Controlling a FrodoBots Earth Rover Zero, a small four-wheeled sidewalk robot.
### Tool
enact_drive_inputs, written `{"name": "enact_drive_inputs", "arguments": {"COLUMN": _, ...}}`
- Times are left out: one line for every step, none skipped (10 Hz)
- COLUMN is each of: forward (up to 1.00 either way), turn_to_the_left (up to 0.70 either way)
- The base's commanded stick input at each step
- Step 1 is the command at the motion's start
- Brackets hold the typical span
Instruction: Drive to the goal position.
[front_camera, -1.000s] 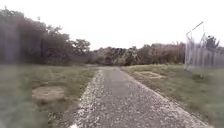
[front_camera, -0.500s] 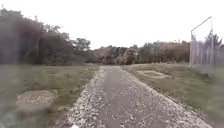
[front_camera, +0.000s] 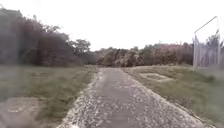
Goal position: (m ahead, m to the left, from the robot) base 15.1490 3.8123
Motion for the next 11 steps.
{"name": "enact_drive_inputs", "arguments": {"forward": 0.85, "turn_to_the_left": 0.00}}
{"name": "enact_drive_inputs", "arguments": {"forward": 0.95, "turn_to_the_left": 0.00}}
{"name": "enact_drive_inputs", "arguments": {"forward": 0.95, "turn_to_the_left": 0.00}}
{"name": "enact_drive_inputs", "arguments": {"forward": 1.00, "turn_to_the_left": 0.00}}
{"name": "enact_drive_inputs", "arguments": {"forward": 1.00, "turn_to_the_left": 0.00}}
{"name": "enact_drive_inputs", "arguments": {"forward": 1.00, "turn_to_the_left": 0.00}}
{"name": "enact_drive_inputs", "arguments": {"forward": 1.00, "turn_to_the_left": 0.00}}
{"name": "enact_drive_inputs", "arguments": {"forward": 1.00, "turn_to_the_left": 0.00}}
{"name": "enact_drive_inputs", "arguments": {"forward": 1.00, "turn_to_the_left": 0.00}}
{"name": "enact_drive_inputs", "arguments": {"forward": 1.00, "turn_to_the_left": 0.00}}
{"name": "enact_drive_inputs", "arguments": {"forward": 1.00, "turn_to_the_left": 0.00}}
